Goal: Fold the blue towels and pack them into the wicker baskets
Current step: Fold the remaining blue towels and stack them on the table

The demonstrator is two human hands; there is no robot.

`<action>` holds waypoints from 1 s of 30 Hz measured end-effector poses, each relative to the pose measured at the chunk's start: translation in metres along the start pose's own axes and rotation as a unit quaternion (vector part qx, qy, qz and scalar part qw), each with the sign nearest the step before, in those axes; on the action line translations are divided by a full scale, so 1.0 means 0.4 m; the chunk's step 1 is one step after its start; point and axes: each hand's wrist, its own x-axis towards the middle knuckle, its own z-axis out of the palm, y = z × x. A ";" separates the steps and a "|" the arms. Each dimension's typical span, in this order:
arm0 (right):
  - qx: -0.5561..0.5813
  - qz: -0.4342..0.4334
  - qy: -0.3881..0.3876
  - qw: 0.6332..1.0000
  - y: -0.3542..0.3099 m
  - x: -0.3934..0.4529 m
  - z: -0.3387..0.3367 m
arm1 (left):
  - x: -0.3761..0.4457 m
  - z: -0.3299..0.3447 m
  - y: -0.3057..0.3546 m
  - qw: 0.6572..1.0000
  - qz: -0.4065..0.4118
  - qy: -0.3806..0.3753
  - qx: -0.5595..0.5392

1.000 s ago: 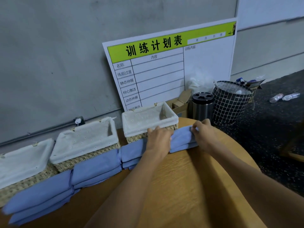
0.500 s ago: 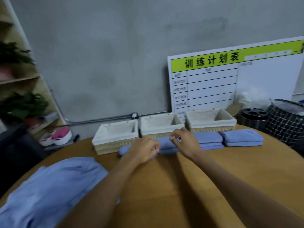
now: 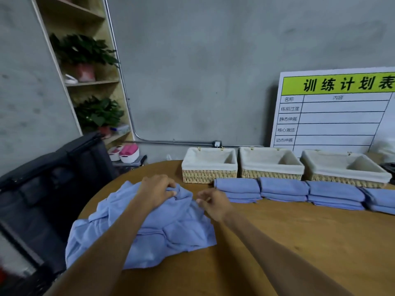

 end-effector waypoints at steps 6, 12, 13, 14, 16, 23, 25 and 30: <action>0.027 0.040 -0.009 0.999 -0.007 0.039 0.046 | 0.015 0.008 0.000 0.996 0.058 0.044 -0.054; 0.207 0.114 0.027 0.971 -0.016 0.089 0.056 | 0.035 -0.041 0.029 0.983 0.107 0.090 -0.119; 0.258 0.125 0.032 0.957 -0.016 0.089 0.052 | 0.036 -0.045 0.034 0.983 0.111 0.086 -0.121; 0.318 0.134 0.034 0.938 -0.015 0.089 0.047 | 0.037 -0.047 0.039 0.982 0.112 0.080 -0.128; 0.428 0.149 0.026 0.891 -0.018 0.080 0.019 | 0.039 -0.050 0.047 0.979 0.107 0.059 -0.163; 0.464 0.075 -0.005 0.883 0.009 0.029 -0.154 | 0.078 -0.096 0.149 0.937 0.048 -0.059 -0.341; 0.446 0.041 -0.010 0.894 0.031 0.010 -0.216 | 0.110 -0.107 0.203 0.932 0.040 -0.013 -0.359; 0.364 -0.043 0.019 0.930 0.093 -0.057 -0.365 | 0.175 -0.066 0.397 0.925 0.063 -0.088 -0.363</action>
